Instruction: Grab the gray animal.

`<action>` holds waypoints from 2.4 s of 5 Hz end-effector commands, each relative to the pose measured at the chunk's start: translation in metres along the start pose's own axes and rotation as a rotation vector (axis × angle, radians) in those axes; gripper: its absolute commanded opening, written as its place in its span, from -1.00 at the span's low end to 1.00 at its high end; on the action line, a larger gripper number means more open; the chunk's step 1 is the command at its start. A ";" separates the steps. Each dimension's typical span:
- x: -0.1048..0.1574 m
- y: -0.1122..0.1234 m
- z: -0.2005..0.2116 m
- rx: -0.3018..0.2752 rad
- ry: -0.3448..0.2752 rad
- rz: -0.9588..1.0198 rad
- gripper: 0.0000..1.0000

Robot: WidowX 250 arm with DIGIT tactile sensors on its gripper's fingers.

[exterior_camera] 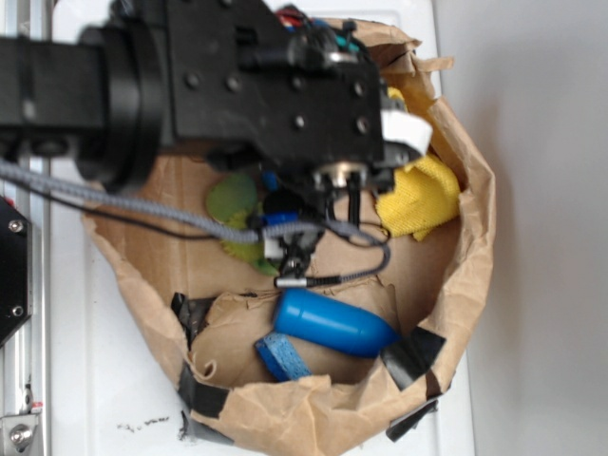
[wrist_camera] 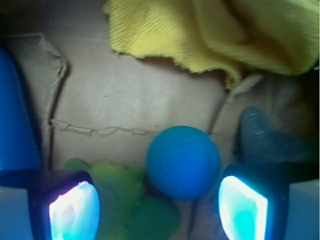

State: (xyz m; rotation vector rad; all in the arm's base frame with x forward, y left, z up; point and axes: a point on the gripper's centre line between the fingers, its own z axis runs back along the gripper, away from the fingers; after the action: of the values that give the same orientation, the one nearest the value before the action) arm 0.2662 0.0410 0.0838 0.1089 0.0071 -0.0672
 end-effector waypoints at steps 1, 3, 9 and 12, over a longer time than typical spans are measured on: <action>-0.005 0.033 0.014 0.028 -0.062 0.080 1.00; -0.004 0.042 -0.004 0.091 -0.024 0.129 1.00; -0.013 0.055 0.006 0.060 -0.012 0.243 1.00; -0.012 0.065 0.000 0.082 -0.096 0.515 1.00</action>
State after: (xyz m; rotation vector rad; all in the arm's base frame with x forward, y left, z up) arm 0.2551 0.0962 0.0793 0.1736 -0.0750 0.3945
